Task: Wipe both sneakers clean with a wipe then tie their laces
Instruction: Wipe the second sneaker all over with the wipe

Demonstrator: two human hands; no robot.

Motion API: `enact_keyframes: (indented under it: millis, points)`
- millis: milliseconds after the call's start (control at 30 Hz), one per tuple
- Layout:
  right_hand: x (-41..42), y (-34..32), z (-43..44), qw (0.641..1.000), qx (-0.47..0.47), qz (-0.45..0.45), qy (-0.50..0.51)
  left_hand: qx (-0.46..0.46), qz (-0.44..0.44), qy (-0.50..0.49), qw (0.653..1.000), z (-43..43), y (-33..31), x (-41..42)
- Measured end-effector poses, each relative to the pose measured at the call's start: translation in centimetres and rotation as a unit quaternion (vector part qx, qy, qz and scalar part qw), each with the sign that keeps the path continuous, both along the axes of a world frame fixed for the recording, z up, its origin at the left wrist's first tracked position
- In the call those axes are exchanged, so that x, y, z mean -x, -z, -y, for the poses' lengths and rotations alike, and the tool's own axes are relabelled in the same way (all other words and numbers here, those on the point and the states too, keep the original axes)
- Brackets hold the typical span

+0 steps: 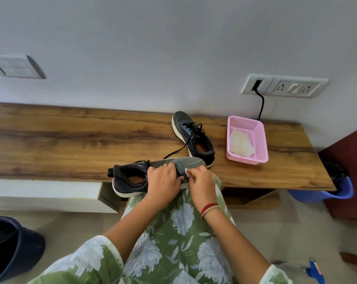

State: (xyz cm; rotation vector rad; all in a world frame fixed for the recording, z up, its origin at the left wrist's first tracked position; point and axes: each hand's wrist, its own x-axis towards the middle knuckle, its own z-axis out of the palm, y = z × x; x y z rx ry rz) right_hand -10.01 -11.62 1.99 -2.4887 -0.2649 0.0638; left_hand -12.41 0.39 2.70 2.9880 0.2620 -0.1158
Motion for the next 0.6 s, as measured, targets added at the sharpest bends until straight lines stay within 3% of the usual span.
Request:
enact_keyframes:
  millis: [67,100,200,400,533,600]
  points:
    - [-0.8,-0.6,1.4,0.996,-0.073,-0.040,0.013,-0.005,0.010,0.000,1.000,0.2,-0.1,0.4]
    - [-1.3,-0.8,2.3,0.996,-0.077,-0.018,0.033,-0.006,0.014,0.001,1.000,0.3,-0.2,0.6]
    - [-2.4,-0.8,3.7,0.994,-0.010,0.069,0.089,-0.011,0.023,0.003,1.000,0.7,-0.3,0.8]
    - [1.0,0.5,0.0,0.996,0.065,0.058,0.010,-0.020,0.016,0.004,1.000,0.5,0.0,1.2]
    - [-0.4,-0.6,1.6,0.998,-0.007,-0.056,-0.018,-0.022,0.021,0.003,1.000,0.5,0.0,1.4]
    - [-1.6,-1.0,2.8,0.998,-0.044,-0.033,0.039,-0.013,0.023,0.002,1.000,0.6,-0.2,1.4]
